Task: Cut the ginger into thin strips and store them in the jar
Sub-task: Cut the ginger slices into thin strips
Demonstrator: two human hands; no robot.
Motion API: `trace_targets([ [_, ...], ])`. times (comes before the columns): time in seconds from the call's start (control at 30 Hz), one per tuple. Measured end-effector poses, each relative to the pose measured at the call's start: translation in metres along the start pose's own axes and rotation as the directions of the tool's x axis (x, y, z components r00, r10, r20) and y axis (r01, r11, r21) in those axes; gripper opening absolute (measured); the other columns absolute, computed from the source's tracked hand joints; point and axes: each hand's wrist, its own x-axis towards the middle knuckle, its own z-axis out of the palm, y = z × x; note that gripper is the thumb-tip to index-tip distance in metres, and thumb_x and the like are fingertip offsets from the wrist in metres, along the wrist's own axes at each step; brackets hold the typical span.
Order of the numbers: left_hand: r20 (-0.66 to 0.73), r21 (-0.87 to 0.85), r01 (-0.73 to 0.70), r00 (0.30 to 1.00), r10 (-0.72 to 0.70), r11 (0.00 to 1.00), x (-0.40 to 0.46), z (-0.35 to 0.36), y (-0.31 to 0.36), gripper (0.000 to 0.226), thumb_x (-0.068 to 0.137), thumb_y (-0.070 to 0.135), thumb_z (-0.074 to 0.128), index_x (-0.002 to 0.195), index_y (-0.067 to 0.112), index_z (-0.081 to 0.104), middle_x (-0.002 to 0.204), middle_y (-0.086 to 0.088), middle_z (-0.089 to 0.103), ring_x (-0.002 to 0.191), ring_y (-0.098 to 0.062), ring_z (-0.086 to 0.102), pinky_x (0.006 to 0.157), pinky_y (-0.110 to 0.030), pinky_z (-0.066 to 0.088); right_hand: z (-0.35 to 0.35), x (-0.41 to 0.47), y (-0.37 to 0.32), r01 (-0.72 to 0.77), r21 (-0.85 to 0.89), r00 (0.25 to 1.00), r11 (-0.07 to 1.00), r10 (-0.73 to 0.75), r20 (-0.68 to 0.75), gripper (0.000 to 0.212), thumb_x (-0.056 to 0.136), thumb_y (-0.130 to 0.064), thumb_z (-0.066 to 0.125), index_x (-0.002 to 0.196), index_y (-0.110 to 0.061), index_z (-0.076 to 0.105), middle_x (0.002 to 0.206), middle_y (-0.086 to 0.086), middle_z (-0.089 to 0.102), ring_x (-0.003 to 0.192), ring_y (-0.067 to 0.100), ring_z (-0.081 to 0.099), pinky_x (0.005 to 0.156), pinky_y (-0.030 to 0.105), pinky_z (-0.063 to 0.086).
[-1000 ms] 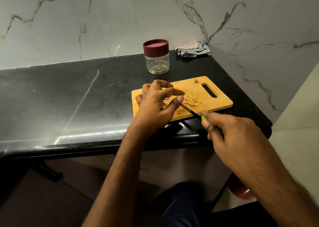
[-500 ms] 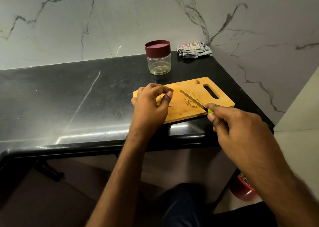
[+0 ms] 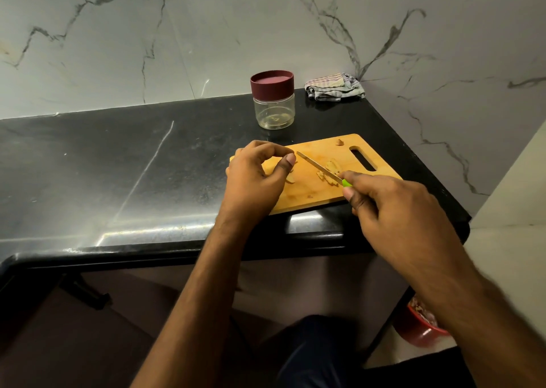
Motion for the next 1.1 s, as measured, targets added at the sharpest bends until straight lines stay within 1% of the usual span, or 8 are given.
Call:
trace_targets([
  [0.13,-0.048,0.033,0.014,0.999,-0.013,0.999,0.009,-0.007,-0.011,0.006,0.091,0.046,0.066,0.088,0.045,0.071,0.106,0.021,0.066,0.112,-0.01,0.055,0.097,-0.057,0.045,0.012,0.023,0.007,0.117,0.033,0.983,0.993,-0.111,-0.143,0.034,0.097,-0.039,0.049,0.127,-0.027,0.061,0.092,-0.007,0.068,0.072,0.007,0.058,0.059,0.021,0.047],
  [0.3,-0.019,0.075,0.042,0.999,-0.04,0.996,0.011,-0.006,-0.015,0.006,0.089,0.049,0.065,0.085,0.049,0.069,0.106,0.024,0.064,0.114,-0.012,0.055,0.097,-0.056,0.046,0.025,0.037,0.017,0.173,0.102,0.972,0.98,-0.153,-0.177,0.036,0.097,-0.042,0.049,0.125,-0.024,0.062,0.102,-0.004,0.071,0.078,0.007,0.063,0.065,0.029,0.056],
  [0.4,-0.033,0.15,0.073,0.997,-0.069,0.986,0.011,-0.005,-0.014,0.011,0.093,0.045,0.066,0.1,0.041,0.073,0.115,0.02,0.062,0.122,-0.013,0.048,0.105,-0.046,0.033,0.025,0.034,0.017,0.18,0.15,0.971,0.972,-0.152,-0.186,0.035,0.097,-0.04,0.051,0.124,-0.022,0.063,0.097,-0.005,0.071,0.067,0.002,0.058,0.055,0.014,0.045],
  [0.47,-0.012,0.243,0.134,0.991,-0.135,0.961,0.012,-0.004,-0.01,0.024,0.095,0.046,0.063,0.116,0.037,0.07,0.128,0.015,0.057,0.131,-0.014,0.036,0.101,-0.038,0.02,0.026,0.033,0.018,0.166,0.166,0.972,0.972,-0.133,-0.193,0.034,0.096,-0.04,0.051,0.124,-0.023,0.064,0.094,-0.006,0.071,0.06,-0.001,0.053,0.052,0.01,0.036],
  [0.63,0.112,0.466,0.15,0.968,-0.226,0.872,0.014,0.002,-0.001,0.047,0.092,0.055,0.056,0.136,0.039,0.056,0.141,0.008,0.043,0.137,-0.018,0.022,0.107,-0.044,0.018,0.027,0.033,0.019,0.124,0.143,0.981,0.982,-0.1,-0.164,0.035,0.095,-0.044,0.051,0.123,-0.028,0.064,0.075,-0.013,0.062,0.05,0.0,0.046,0.047,0.012,0.028],
  [0.77,0.077,0.45,0.157,0.974,-0.213,0.879,0.013,0.001,0.001,0.039,0.092,0.048,0.06,0.128,0.034,0.063,0.14,0.007,0.047,0.136,-0.018,0.024,0.105,-0.042,0.019,0.029,0.036,0.024,0.108,0.159,0.985,0.981,-0.084,-0.15,0.038,0.094,-0.048,0.048,0.124,-0.03,0.063,0.082,-0.008,0.068,0.055,0.005,0.052,0.047,0.019,0.04],
  [0.93,0.05,0.394,0.185,0.974,-0.222,0.9,0.012,0.0,-0.001,0.026,0.091,0.046,0.067,0.114,0.034,0.07,0.138,0.008,0.05,0.135,-0.018,0.027,0.103,-0.041,0.018,0.028,0.036,0.023,0.094,0.141,0.987,0.986,-0.074,-0.144,0.036,0.094,-0.048,0.049,0.123,-0.031,0.063,0.071,-0.014,0.057,0.052,0.004,0.049,0.045,0.017,0.031],
  [1.1,0.037,0.318,0.191,0.976,-0.213,0.929,0.011,-0.001,0.002,0.021,0.088,0.042,0.073,0.108,0.038,0.068,0.137,0.01,0.05,0.134,-0.017,0.028,0.096,-0.036,0.016,0.027,0.035,0.023,0.103,0.143,0.988,0.984,-0.084,-0.133,0.037,0.094,-0.047,0.049,0.124,-0.03,0.063,0.075,-0.01,0.063,0.052,0.004,0.051,0.045,0.017,0.034],
])
